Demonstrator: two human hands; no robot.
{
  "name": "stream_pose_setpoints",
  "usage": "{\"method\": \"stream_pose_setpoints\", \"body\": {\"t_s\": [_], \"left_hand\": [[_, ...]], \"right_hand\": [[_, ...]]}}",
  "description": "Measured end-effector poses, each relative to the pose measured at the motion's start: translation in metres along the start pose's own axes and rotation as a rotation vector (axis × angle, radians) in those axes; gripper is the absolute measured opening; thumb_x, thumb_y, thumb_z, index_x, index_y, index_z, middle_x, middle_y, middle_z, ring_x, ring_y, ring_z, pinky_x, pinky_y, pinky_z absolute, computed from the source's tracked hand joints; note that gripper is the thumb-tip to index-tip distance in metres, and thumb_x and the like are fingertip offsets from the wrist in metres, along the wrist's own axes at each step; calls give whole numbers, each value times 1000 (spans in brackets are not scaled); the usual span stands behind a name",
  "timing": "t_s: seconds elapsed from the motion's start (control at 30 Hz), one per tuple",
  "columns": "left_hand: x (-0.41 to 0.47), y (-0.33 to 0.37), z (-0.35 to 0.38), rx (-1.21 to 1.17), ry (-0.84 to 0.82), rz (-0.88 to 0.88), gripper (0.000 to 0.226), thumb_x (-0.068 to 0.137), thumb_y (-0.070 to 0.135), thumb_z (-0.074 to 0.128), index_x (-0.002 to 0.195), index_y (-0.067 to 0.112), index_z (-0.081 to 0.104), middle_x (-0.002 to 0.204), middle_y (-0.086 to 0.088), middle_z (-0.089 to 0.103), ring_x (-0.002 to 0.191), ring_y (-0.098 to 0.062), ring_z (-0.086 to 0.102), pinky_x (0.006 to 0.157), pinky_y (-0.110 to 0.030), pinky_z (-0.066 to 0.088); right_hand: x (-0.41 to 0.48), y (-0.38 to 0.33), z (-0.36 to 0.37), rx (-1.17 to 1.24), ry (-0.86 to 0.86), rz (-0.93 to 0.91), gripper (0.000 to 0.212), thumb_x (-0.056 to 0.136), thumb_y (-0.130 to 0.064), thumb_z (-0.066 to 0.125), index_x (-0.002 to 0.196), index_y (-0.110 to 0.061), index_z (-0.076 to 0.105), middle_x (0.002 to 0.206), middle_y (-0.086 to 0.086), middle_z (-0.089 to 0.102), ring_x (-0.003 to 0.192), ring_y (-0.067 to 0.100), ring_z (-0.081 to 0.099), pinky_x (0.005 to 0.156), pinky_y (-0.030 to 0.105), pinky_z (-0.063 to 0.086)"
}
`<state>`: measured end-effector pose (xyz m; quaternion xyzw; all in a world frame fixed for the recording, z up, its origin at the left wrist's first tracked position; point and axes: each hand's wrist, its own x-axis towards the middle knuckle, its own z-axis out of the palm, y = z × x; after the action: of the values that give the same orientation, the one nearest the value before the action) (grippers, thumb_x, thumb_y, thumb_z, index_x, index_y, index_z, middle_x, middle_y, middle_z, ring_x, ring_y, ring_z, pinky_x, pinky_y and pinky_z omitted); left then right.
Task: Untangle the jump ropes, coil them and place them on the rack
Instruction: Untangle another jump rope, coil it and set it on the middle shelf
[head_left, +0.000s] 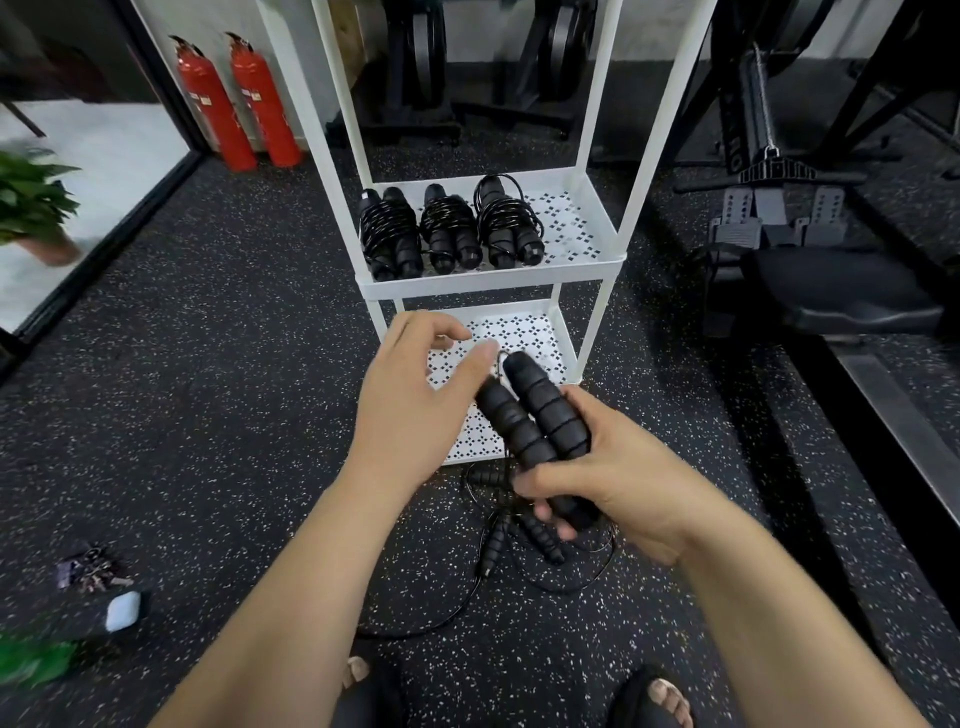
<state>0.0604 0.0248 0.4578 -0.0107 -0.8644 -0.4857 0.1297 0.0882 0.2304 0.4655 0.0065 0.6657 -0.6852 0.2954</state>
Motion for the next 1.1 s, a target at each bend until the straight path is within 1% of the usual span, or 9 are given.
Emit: {"method": "stream_pose_setpoints", "body": {"t_s": [0.1, 0.2, 0.3, 0.43, 0.57, 0.67, 0.77, 1.0, 1.1], "left_hand": [[2, 0, -3, -93, -112, 85, 28, 110, 43, 53, 107, 28, 76, 117, 15, 73, 118, -6, 65, 106, -32, 47], [4, -2, -6, -286, -175, -38, 50, 107, 54, 46, 87, 20, 77, 90, 0, 76, 88, -13, 68, 89, -38, 51], [3, 1, -7, -336, -141, -114, 53, 107, 56, 52, 70, 20, 66, 65, -11, 48, 63, -19, 43, 65, -35, 37], [8, 4, -16, -396, -80, -134, 67, 96, 65, 67, 66, 6, 51, 65, -13, 42, 61, -28, 29, 61, -36, 28], [14, 7, -27, -390, 25, -84, 75, 96, 51, 76, 73, -13, 46, 63, -31, 33, 60, -41, 22, 55, -33, 25], [15, 8, -34, -321, 90, -81, 78, 99, 50, 73, 70, -12, 36, 60, -21, 24, 58, -36, 17, 51, -31, 21], [17, -6, -38, -261, 109, -111, 80, 101, 55, 67, 70, -9, 31, 62, -20, 23, 59, -37, 17, 52, -45, 17], [12, -9, -24, -316, 6, -231, 76, 100, 70, 58, 71, 0, 50, 69, -9, 42, 62, -23, 33, 59, -35, 29], [2, -6, -3, -335, -74, -200, 49, 112, 25, 57, 72, -3, 49, 73, -8, 43, 63, -8, 43, 63, -29, 41]], "right_hand": [[-12, -10, -4, -185, -216, 4, 52, 85, 13, 78, 122, -18, 57, 90, 16, 73, 69, 28, 64, 52, 32, 52], [-20, -22, -7, -259, -258, -24, 48, 86, 13, 79, 122, -14, 61, 95, 18, 77, 70, 26, 65, 52, 32, 53], [-26, -30, -8, -262, -240, -70, 40, 86, 14, 79, 114, -11, 67, 100, 25, 76, 67, 25, 65, 50, 30, 52], [-33, -33, -14, -201, -204, -61, 39, 83, 17, 80, 116, 8, 61, 104, 29, 75, 67, 26, 63, 50, 28, 52], [-37, -33, -18, -194, -229, -62, 37, 80, 16, 83, 113, 8, 67, 106, 28, 76, 75, 34, 55, 55, 25, 53], [-39, -34, -21, -215, -274, -59, 34, 81, 15, 83, 110, 5, 67, 105, 25, 77, 70, 27, 55, 56, 25, 53], [-44, -37, -24, -240, -347, -67, 32, 82, 13, 82, 109, 3, 68, 104, 22, 77, 65, 24, 56, 55, 27, 51], [-47, -42, -15, -131, -324, -152, 39, 81, 18, 79, 115, 2, 69, 103, 23, 77, 58, 20, 57, 52, 24, 50], [-44, -42, -1, -37, -274, -198, 41, 85, 29, 67, 114, 0, 69, 98, 21, 76, 56, 14, 59, 50, 22, 49]]}}
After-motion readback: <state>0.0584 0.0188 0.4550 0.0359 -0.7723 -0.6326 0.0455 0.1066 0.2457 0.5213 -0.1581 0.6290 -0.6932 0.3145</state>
